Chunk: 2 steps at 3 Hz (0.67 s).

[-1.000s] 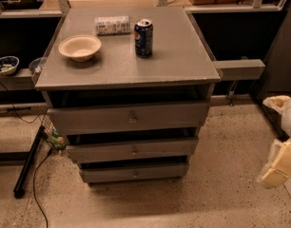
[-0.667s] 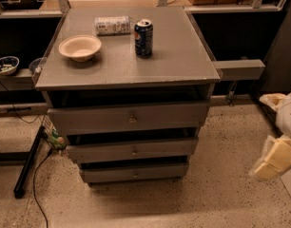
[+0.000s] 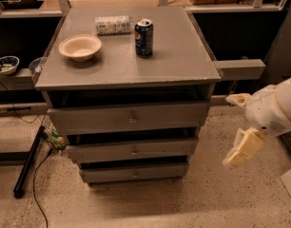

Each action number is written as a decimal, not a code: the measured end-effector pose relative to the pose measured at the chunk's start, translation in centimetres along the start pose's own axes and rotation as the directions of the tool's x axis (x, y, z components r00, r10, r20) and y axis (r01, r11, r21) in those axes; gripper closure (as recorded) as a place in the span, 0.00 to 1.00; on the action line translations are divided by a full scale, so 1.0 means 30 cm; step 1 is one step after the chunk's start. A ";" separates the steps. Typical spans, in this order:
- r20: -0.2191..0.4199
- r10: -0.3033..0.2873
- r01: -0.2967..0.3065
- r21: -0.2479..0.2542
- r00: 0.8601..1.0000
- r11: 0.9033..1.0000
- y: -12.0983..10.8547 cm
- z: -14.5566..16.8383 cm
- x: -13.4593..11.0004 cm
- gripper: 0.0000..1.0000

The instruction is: Open top drawer

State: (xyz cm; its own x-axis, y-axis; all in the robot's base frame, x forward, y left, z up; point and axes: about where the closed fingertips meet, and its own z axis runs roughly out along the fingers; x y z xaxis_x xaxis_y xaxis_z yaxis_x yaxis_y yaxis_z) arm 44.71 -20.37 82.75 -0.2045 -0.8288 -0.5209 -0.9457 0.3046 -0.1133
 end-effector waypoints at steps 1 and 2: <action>0.091 -0.037 0.047 -0.106 0.995 0.993 -0.018 0.138 -0.032 0.00; 0.100 -0.036 0.046 -0.096 0.994 0.994 -0.029 0.140 -0.031 0.00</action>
Offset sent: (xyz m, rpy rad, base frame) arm 0.0158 0.0241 -0.0239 0.0853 0.0348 0.0933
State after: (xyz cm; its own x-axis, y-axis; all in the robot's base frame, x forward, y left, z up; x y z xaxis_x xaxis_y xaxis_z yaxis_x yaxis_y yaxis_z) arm 46.78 -17.89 79.79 -0.1439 -0.7883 -0.5983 -0.9741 0.2195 -0.0550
